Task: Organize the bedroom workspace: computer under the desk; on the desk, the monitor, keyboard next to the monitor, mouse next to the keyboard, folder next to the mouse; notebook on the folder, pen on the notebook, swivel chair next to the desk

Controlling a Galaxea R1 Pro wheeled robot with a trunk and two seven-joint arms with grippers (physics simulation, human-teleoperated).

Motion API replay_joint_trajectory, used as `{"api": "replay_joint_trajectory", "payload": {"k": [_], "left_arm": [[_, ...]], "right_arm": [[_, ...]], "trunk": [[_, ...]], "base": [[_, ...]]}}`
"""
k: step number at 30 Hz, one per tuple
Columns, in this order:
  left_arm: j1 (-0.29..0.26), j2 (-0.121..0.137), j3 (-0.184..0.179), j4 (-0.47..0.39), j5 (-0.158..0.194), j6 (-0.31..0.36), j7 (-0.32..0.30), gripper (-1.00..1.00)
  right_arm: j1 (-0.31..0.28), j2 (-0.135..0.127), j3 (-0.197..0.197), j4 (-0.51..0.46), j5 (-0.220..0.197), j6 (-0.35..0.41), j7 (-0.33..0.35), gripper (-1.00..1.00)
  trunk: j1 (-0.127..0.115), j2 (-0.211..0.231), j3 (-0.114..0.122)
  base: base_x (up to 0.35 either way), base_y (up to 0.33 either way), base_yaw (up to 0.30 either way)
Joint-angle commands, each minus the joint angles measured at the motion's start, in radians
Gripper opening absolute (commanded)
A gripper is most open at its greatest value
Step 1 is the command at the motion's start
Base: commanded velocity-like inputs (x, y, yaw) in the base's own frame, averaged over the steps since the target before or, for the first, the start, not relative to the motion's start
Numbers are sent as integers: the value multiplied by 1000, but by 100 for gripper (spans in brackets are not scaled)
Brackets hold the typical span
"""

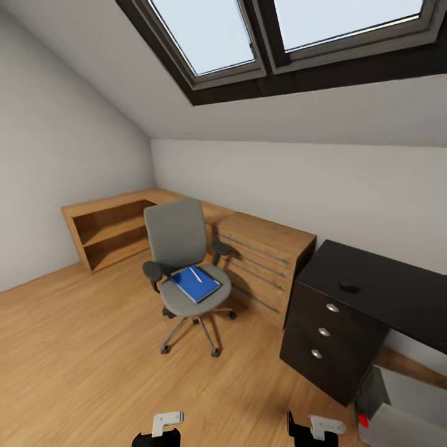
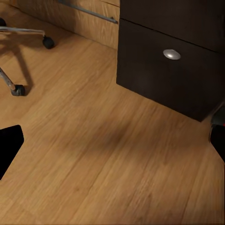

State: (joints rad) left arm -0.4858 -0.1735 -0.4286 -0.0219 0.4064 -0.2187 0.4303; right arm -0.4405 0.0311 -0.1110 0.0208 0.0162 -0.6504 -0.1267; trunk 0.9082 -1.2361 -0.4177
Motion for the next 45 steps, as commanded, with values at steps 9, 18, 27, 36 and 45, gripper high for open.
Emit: {"api": "replay_joint_trajectory", "payload": {"k": [9,18,27,36,45], "left_arm": [[0,0,-9,0,9,-2,3,100],[0,0,-8,0,9,-2,2,100],[0,0,-7,0,9,-2,3,100],[0,10,-5,0,12,30,-39,100],[0,61,0,0,92,47,-225,100]], "right_arm": [[-1,1,-6,2,2,-4,-1,100],[-1,0,-6,2,2,-6,-1,100],[-1,0,-6,1,3,-9,-1,100],[-1,-1,-6,1,4,-8,-1,100],[-1,-1,-6,1,4,-6,-1,100]], "trunk": [[-35,63,23],[-69,126,44],[-104,189,72],[-138,252,100],[-173,315,128]], "base": [[0,0,-227],[0,0,-227],[0,0,-291],[0,0,-296],[0,0,-297]]}}
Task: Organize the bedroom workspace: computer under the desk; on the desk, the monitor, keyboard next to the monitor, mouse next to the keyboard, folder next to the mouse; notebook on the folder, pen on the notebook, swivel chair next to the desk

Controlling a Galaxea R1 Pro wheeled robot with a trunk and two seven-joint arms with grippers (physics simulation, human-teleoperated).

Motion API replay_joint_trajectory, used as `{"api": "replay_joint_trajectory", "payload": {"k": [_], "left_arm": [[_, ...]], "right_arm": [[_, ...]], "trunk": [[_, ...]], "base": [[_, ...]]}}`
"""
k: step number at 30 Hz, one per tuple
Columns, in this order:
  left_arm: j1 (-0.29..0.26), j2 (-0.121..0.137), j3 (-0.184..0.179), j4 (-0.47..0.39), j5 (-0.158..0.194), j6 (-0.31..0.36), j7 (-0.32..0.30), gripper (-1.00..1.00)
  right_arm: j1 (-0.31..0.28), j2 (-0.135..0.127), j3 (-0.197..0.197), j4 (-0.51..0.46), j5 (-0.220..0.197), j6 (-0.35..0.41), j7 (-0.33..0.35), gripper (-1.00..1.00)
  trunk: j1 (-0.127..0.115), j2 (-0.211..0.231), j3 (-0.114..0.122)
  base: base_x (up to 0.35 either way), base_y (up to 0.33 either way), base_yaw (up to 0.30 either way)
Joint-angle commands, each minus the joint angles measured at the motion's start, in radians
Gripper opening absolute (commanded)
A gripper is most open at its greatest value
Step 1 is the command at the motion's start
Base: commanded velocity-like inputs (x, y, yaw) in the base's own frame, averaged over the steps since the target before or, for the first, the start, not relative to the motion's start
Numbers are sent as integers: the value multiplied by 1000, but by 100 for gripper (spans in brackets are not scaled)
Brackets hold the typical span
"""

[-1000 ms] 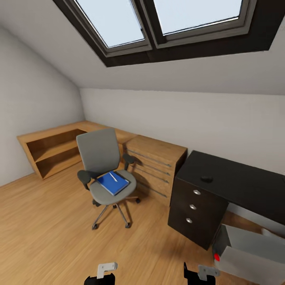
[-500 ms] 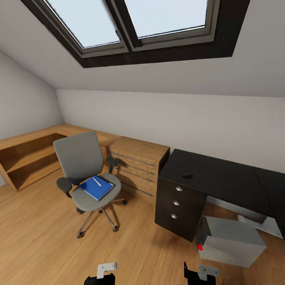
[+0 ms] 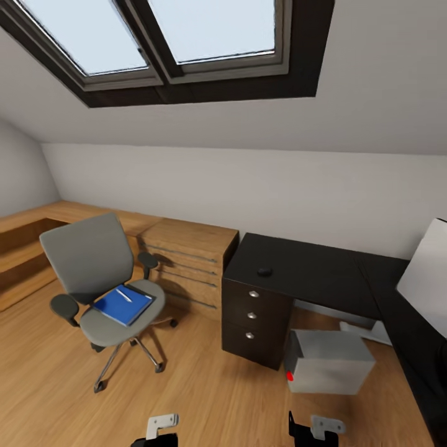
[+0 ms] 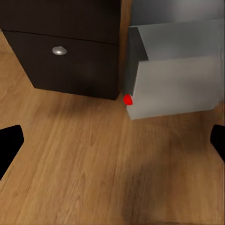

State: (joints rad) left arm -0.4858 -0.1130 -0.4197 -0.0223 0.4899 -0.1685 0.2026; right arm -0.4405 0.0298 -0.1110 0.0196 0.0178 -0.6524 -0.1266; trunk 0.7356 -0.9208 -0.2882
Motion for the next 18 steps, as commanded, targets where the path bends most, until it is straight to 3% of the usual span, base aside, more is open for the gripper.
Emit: {"api": "replay_joint_trajectory", "payload": {"k": [1,10,11,12,14,18], "left_arm": [[0,3,-9,0,14,-3,-3,100],[0,21,-3,-1,66,-6,-26,100],[0,21,-1,-1,79,-7,-27,100],[0,23,7,-2,126,-9,-28,100],[0,23,12,-3,172,-10,-29,100],[0,24,14,-3,210,-12,-29,100]], "right_arm": [[-1,0,-6,2,2,-4,-1,100],[-1,0,-6,3,2,-2,-1,100],[-1,0,-6,3,2,-1,-1,100],[-1,1,-6,3,2,-1,-2,100],[-1,2,-6,3,2,-1,-2,100],[-1,2,-6,3,2,-1,-2,100]], "trunk": [[-4,6,2],[-38,69,28],[-42,76,31],[-46,83,34],[-54,97,40],[-69,125,52]], "base": [[0,0,-297],[0,0,-258],[0,0,-121],[0,0,-62],[0,0,-41],[0,0,-17]]}}
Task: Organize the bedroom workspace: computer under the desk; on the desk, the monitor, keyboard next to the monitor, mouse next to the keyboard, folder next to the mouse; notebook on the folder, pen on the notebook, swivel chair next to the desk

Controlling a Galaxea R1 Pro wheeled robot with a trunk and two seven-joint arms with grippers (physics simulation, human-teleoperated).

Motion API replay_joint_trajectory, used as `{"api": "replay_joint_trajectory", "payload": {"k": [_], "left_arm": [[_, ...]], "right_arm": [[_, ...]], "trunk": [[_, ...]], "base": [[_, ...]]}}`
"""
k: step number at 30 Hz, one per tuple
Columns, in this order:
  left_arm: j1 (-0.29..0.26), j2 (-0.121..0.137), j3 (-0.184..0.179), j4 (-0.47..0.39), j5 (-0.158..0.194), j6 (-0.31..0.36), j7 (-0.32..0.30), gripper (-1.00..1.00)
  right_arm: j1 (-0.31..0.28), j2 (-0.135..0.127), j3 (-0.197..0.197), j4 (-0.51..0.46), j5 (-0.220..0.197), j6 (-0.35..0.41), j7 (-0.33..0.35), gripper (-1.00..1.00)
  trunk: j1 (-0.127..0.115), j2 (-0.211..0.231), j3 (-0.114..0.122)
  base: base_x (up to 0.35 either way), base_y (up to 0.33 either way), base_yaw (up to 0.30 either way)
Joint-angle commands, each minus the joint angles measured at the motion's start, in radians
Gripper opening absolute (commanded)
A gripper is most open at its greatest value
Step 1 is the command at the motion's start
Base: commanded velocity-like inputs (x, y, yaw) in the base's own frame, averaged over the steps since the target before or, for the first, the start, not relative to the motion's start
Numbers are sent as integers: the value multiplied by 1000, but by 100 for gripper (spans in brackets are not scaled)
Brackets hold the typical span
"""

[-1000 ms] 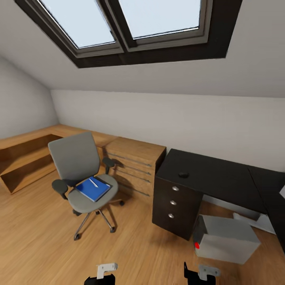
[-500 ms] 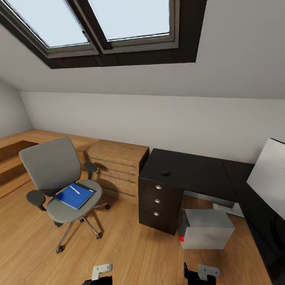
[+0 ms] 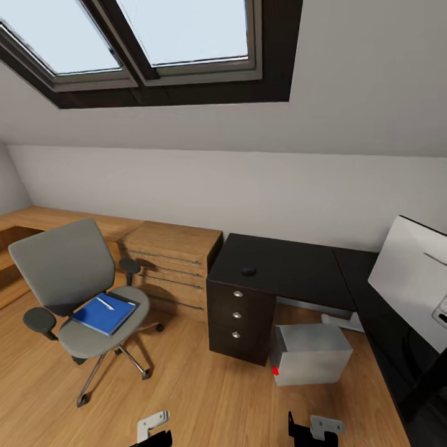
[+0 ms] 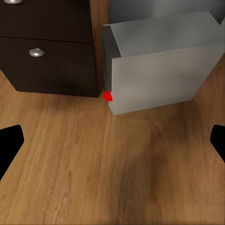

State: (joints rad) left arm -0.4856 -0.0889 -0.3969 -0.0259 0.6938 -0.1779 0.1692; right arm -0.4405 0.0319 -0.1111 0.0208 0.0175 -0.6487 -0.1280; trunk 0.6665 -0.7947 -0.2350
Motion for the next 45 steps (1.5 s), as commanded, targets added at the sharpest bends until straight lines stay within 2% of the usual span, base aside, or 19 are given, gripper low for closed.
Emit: {"api": "replay_joint_trajectory", "payload": {"k": [1,6,10,11,14,16,20,21,22,25,26,27,28,32,33,35,38,42,45], "left_arm": [[-1,0,-10,0,17,-5,4,100],[-1,-1,-12,0,22,-26,4,100],[-1,-1,-12,0,23,-83,4,100],[-1,-2,-15,-6,23,-127,3,100],[-1,-3,-16,-57,17,-129,6,100],[-1,-3,-17,-101,5,-126,11,100],[-1,-4,-30,-219,-63,-106,45,100],[-1,-4,-33,-243,-80,-95,58,100],[-1,-5,-36,-296,-111,-58,93,100],[-1,-6,-38,-390,-142,38,153,100],[-1,-5,-36,-464,-153,121,186,100],[-1,-5,-35,-505,-157,162,198,100],[-1,-3,-33,-591,-163,240,216,100],[-1,3,-32,-745,-168,351,236,100],[-1,8,-32,-798,-168,382,242,100],[-1,18,-31,-858,-169,409,246,100],[-1,37,-31,-895,-164,424,249,100],[-1,74,-34,-918,-139,432,249,100],[5,107,-37,-931,-99,435,247,100]], "right_arm": [[-1,0,-5,2,1,-5,-1,100],[-1,1,-5,2,2,-5,-1,100],[-1,0,-5,2,2,-5,-1,100],[-1,0,-4,-3,3,-10,-1,100],[-1,2,-3,-14,2,-9,-4,100],[-2,2,-3,-35,1,-7,-6,100],[-2,4,-2,-147,-2,34,-9,100],[-2,4,-2,-177,-2,55,-9,100],[-3,4,-2,-242,-3,111,-12,100],[-4,6,-2,-348,-4,228,-22,100],[-4,7,-2,-420,-5,319,-32,100],[-5,8,-2,-455,-5,366,-37,100],[-6,11,-2,-521,-5,457,-49,100],[-14,28,-2,-634,-5,617,-69,100],[-27,41,-2,-674,-5,684,-81,100],[-60,62,-1,-711,-4,768,-105,100],[-99,78,-1,-730,-5,833,-123,100],[-131,90,-3,-740,-8,877,-133,100],[-145,100,-3,-741,-11,887,-140,100]], "trunk": [[-4,6,2],[-23,41,17],[-38,69,30],[-42,76,33],[-54,97,43],[-61,111,49],[-77,139,61],[-80,146,64],[-84,153,68],[-96,174,77],[-100,181,80],[-103,188,83],[-107,195,86],[-123,223,99],[-126,230,102],[-134,244,108],[-142,258,115],[-142,258,115],[-142,258,115]], "base": [[0,0,-4],[0,0,-2],[0,0,0],[0,0,0],[0,0,0],[0,0,0],[0,0,0],[0,0,0],[0,0,0],[0,0,0],[0,0,0],[0,0,0],[0,0,0],[0,0,0],[0,0,0],[0,0,0],[0,0,0],[0,0,0],[0,0,0]]}}
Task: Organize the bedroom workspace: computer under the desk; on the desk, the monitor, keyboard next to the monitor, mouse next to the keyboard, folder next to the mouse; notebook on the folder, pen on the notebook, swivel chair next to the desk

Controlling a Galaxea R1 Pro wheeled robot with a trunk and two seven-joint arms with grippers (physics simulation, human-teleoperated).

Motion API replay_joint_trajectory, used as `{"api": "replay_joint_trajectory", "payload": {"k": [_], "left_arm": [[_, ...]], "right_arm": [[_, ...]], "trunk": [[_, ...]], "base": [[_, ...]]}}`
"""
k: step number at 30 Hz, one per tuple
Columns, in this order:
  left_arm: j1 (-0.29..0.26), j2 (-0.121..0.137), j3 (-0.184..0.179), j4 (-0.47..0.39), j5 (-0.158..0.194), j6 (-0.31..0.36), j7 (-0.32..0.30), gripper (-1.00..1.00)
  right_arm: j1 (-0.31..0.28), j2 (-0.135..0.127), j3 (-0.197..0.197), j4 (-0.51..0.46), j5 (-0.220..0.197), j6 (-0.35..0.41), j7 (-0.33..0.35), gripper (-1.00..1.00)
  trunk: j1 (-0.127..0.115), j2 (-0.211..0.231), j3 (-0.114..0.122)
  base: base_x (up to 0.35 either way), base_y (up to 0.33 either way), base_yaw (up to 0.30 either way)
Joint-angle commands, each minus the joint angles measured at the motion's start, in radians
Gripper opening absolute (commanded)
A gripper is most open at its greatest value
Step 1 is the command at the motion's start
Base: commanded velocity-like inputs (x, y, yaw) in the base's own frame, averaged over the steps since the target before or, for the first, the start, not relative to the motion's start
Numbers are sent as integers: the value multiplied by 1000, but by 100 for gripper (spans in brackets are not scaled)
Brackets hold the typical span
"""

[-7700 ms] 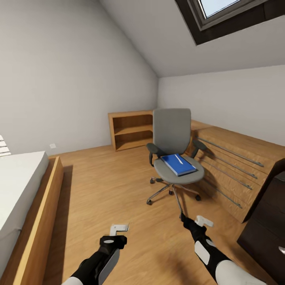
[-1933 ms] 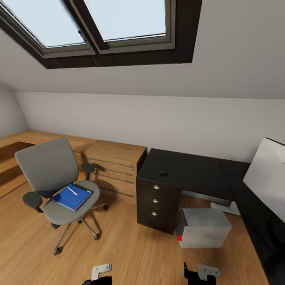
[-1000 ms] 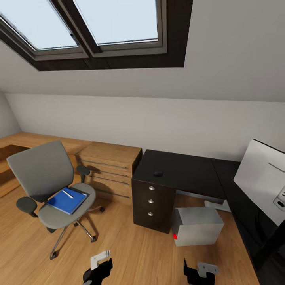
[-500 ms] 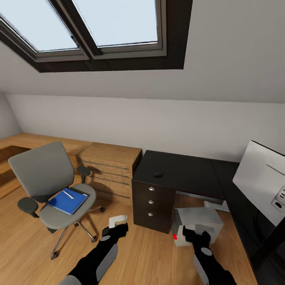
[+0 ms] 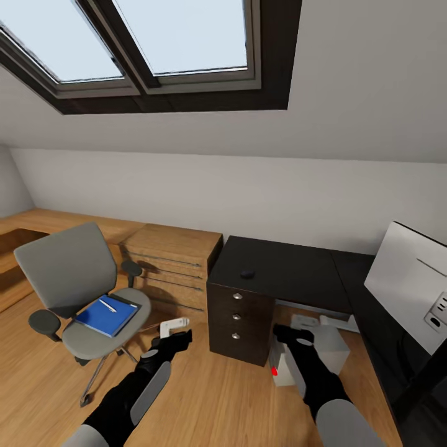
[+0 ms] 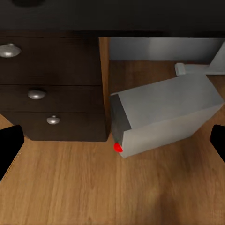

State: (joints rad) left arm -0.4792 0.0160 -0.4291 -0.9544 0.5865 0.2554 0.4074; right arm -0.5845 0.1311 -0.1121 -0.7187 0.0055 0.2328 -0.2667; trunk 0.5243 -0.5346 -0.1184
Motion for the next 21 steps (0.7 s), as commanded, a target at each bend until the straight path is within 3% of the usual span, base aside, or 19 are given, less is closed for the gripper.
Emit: {"api": "replay_joint_trajectory", "payload": {"k": [1,6,11,14,21], "left_arm": [[2,7,-5,-4,13,2,9,100],[24,40,-8,-73,25,-1,9,100],[146,90,-18,-282,23,5,12,100],[194,111,-21,-337,23,8,13,100],[209,117,-23,-350,24,8,13,100]], "right_arm": [[-2,3,-2,-2,1,5,-2,100],[-4,7,-3,-4,1,3,-3,100],[-3,8,-3,-4,1,-5,-4,100],[-2,10,0,-4,1,-11,-2,100],[-2,10,16,-3,1,-12,-2,100]], "trunk": [[0,-2,-2],[0,-2,-2],[0,-2,-2],[0,-2,-2],[0,-2,-2]], "base": [[0,0,0],[10,0,0],[207,0,0],[292,0,0],[315,0,0]]}}
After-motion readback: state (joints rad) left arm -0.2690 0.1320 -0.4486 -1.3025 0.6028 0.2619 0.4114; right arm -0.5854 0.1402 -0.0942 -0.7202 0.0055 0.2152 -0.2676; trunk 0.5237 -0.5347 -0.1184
